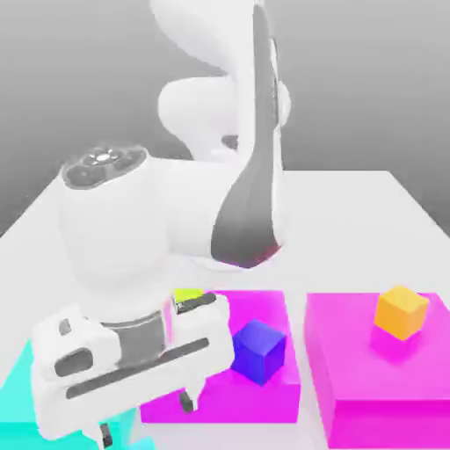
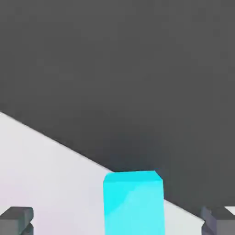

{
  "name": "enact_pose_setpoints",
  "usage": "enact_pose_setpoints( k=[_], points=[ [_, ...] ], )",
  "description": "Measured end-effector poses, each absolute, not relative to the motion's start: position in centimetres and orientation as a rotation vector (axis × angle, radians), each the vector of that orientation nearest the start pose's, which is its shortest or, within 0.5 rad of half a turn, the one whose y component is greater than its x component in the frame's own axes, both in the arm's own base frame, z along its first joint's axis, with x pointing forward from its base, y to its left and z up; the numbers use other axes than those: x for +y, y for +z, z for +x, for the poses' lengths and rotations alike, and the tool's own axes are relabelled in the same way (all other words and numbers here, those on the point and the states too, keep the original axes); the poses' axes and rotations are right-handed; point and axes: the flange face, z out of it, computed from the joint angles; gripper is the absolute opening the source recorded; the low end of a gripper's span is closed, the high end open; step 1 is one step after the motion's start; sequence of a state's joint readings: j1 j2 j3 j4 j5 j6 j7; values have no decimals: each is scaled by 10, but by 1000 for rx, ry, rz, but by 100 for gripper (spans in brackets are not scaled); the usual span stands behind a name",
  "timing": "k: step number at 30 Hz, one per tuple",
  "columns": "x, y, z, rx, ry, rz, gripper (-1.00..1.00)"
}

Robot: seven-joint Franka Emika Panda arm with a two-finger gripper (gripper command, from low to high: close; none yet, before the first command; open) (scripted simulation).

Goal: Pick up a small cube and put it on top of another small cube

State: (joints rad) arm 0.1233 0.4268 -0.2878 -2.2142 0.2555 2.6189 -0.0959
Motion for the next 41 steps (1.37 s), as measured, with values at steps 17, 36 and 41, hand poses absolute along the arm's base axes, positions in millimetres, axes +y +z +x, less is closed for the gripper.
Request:
enact_pose_setpoints(
  k=[17, 36, 41],
  points=[
    [-85, 201, 532, 400, 24, -3089, -100],
    [44, 306, 425, 250, 7, -3125, -100],
    [45, 269, 423, 247, 3, -3129, 100]
  ],
)
